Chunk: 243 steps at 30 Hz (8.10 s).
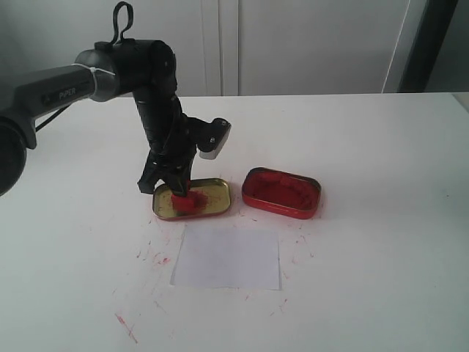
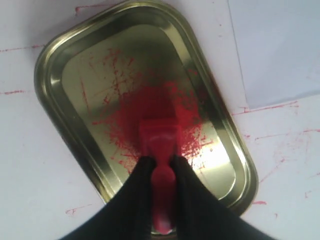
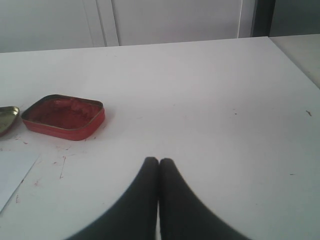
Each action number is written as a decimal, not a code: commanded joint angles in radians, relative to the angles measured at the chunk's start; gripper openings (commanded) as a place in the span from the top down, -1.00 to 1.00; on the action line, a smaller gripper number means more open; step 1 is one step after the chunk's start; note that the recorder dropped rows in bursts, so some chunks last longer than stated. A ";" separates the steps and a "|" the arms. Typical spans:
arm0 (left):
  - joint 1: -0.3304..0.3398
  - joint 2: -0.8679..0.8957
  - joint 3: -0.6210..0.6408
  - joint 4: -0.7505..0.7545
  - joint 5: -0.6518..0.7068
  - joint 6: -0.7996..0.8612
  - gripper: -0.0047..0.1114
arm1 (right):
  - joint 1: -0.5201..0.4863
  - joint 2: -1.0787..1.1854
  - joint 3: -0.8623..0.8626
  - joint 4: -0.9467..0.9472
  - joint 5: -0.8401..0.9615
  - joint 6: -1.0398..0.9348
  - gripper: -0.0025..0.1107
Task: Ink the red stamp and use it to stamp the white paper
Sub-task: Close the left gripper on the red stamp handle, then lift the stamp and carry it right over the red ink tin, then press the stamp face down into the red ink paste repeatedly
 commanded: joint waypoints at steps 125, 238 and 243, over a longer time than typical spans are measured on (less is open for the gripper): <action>-0.224 0.284 -0.225 -0.047 -0.217 -0.338 0.92 | 0.003 -0.004 0.004 -0.002 -0.009 0.005 0.96; -0.224 0.194 -0.555 0.032 0.093 -0.400 0.92 | 0.003 -0.004 0.004 -0.002 -0.009 0.024 0.96; -0.224 0.196 -0.555 0.032 0.093 -0.417 0.92 | 0.003 -0.004 0.004 -0.002 -0.009 0.024 0.96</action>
